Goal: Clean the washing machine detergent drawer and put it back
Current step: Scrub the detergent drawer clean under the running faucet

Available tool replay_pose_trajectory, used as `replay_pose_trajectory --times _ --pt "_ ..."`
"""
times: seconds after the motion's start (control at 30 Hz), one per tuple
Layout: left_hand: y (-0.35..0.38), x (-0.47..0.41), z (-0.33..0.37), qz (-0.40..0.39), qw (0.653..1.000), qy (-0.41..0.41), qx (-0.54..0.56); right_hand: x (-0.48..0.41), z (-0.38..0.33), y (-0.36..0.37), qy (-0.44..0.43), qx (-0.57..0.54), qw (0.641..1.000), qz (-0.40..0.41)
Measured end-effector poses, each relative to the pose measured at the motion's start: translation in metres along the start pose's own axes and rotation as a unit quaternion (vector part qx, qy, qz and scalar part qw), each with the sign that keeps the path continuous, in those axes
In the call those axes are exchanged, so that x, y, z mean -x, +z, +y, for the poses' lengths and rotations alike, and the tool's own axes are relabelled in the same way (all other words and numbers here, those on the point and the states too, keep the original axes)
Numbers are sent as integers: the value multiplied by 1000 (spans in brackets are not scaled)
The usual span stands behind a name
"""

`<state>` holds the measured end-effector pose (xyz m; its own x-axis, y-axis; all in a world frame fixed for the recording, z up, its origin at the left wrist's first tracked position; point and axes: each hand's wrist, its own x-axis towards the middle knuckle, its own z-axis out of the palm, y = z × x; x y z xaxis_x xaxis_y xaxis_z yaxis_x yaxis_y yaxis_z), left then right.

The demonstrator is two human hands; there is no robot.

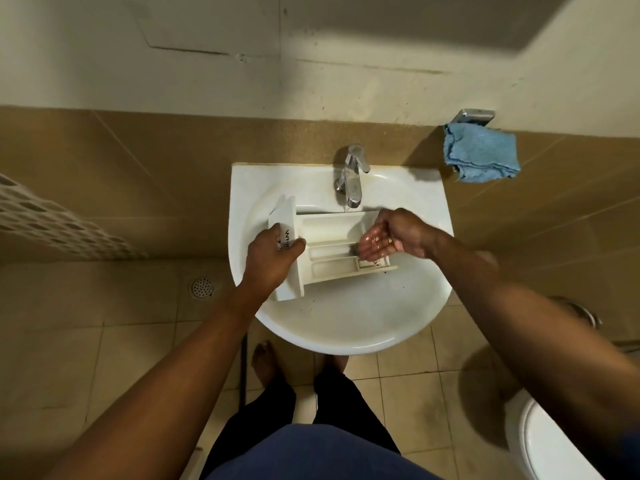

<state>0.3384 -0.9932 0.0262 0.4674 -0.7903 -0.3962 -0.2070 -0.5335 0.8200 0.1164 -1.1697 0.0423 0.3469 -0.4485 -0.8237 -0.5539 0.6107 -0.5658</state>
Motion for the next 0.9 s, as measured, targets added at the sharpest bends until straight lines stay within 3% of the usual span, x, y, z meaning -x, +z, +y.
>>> replay_pose_trajectory --times 0.13,0.37,0.5,0.67,0.8,0.9 --pt "-1 -1 1 -8 1000 -3 4 19 39 -5 -74 126 988 54" --pt "-1 -4 2 -18 1000 -16 10 20 70 -10 -150 23 973 172" --pt "1 -7 2 -18 1000 -18 7 23 77 4 -170 14 975 144" --pt "3 -9 0 -12 999 -27 14 17 77 0 -181 128 950 220" --pt "4 -8 1 -7 999 -27 19 25 74 26 -201 186 947 165" --pt "5 -9 1 -3 999 -28 23 27 78 15 -227 264 911 222"
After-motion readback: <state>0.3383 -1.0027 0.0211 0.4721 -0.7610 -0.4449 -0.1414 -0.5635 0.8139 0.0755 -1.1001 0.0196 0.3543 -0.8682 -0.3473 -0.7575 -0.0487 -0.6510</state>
